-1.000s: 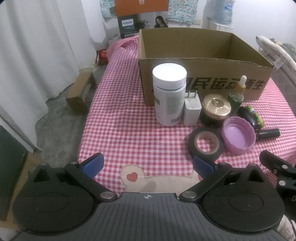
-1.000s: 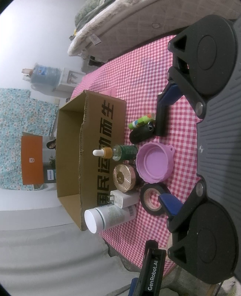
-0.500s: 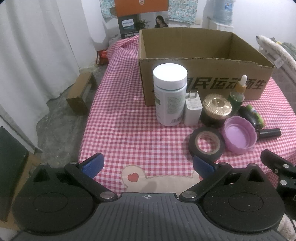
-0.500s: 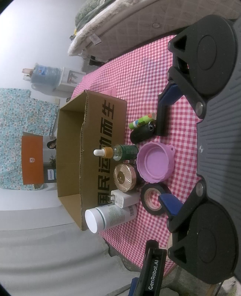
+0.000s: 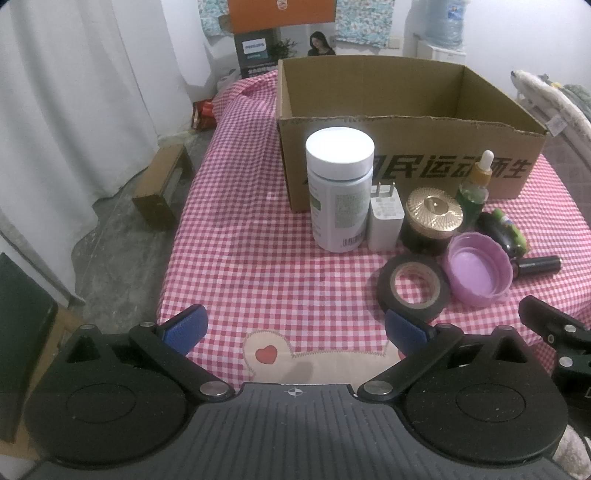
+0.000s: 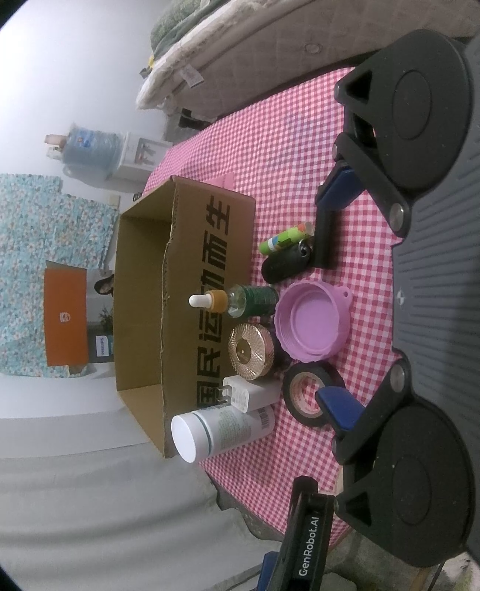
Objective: Organize rigid objects
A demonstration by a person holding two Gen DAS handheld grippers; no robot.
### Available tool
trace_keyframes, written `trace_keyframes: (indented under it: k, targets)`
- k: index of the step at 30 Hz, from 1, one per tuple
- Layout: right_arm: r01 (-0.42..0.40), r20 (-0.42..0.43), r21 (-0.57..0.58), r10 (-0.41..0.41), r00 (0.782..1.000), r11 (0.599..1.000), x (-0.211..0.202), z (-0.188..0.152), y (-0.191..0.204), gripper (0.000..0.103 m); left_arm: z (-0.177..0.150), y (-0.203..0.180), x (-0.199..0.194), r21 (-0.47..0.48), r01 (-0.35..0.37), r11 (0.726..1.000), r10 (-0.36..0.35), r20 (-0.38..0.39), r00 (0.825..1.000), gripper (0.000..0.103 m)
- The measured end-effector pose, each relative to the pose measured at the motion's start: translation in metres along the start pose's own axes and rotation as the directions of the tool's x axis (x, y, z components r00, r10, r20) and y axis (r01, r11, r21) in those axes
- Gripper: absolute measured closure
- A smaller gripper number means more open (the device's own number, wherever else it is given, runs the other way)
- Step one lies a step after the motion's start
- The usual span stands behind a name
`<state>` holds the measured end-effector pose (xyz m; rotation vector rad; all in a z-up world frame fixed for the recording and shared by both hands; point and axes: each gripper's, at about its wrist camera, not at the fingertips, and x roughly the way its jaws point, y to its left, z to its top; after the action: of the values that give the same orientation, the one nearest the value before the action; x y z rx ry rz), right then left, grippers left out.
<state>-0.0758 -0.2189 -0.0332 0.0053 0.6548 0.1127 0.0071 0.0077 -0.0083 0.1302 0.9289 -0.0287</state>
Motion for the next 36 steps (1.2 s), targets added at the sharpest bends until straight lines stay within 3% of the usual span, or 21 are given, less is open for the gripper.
trace_keyframes:
  k: [16,23,26,30,33,36]
  targets:
    - [-0.009,-0.014,0.004,0.009,1.000,1.000,0.006,0.000,0.000,0.000,0.001,-0.001,0.010,0.004,0.008,1.000,-0.008,-0.024,1.000,0.000]
    - [-0.023,-0.018,0.044,0.023,1.000,0.999,0.004,-0.003,-0.014,0.000,0.009,-0.011,0.007,0.062,0.117,0.991,-0.120,0.060,0.991,0.000]
    - [-0.024,-0.004,0.117,0.025,1.000,0.993,-0.002,-0.004,-0.038,0.000,0.014,-0.021,0.005,0.127,0.208,0.970,-0.222,0.103,0.970,0.000]
    - [-0.019,0.005,0.253,0.018,1.000,0.967,-0.009,-0.003,-0.081,0.002,0.020,-0.037,0.001,0.225,0.376,0.899,-0.413,0.148,0.899,0.000]
    - [-0.046,-0.017,0.365,0.056,0.998,0.930,-0.002,-0.005,-0.113,0.011,0.027,-0.062,-0.001,0.337,0.414,0.846,-0.479,0.137,0.867,0.003]
    - [-0.081,-0.054,0.488,0.123,0.991,0.869,0.013,-0.010,-0.139,0.028,0.027,-0.092,0.000,0.456,0.392,0.799,-0.492,0.123,0.862,0.009]
